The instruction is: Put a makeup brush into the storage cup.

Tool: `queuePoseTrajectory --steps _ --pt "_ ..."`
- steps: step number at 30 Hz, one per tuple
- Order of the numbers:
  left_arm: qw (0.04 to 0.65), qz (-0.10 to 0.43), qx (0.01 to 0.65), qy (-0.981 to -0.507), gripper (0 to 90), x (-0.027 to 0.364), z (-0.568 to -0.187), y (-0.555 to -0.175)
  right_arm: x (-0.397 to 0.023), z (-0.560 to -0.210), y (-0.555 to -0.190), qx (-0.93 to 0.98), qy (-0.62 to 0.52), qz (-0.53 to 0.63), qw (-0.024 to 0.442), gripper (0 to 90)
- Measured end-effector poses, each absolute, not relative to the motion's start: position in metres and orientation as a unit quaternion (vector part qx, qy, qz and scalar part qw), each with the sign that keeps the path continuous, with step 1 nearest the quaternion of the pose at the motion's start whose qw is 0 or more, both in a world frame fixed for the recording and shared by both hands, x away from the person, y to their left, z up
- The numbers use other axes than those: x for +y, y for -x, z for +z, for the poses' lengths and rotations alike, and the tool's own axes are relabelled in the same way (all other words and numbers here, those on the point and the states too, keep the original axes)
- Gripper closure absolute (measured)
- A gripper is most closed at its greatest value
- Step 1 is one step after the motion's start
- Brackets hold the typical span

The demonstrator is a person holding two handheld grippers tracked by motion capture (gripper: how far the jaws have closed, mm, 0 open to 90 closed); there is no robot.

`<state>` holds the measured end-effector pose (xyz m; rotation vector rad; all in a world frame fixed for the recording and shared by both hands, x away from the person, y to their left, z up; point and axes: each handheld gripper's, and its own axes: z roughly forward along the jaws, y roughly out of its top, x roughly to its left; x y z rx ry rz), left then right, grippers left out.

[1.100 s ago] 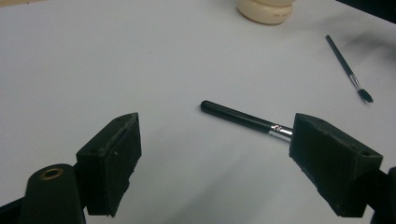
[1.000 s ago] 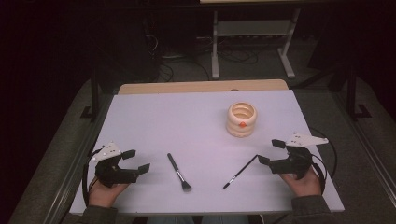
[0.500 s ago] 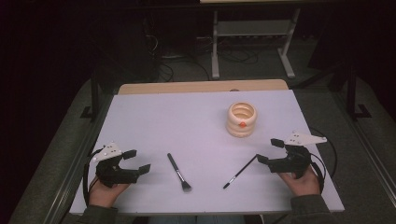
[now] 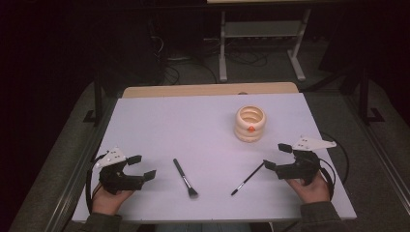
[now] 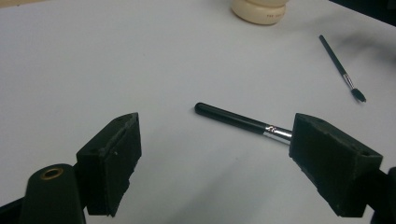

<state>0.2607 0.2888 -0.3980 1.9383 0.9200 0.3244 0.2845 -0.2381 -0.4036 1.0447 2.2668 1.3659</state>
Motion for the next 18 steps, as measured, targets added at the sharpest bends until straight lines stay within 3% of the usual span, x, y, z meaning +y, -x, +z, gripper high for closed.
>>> queuePoseTrajectory --steps 18 --pt "0.469 0.132 0.373 -0.790 16.7 0.287 -0.397 -0.259 -0.222 -0.398 -0.281 0.793 -0.349 0.477 0.145 13.6"
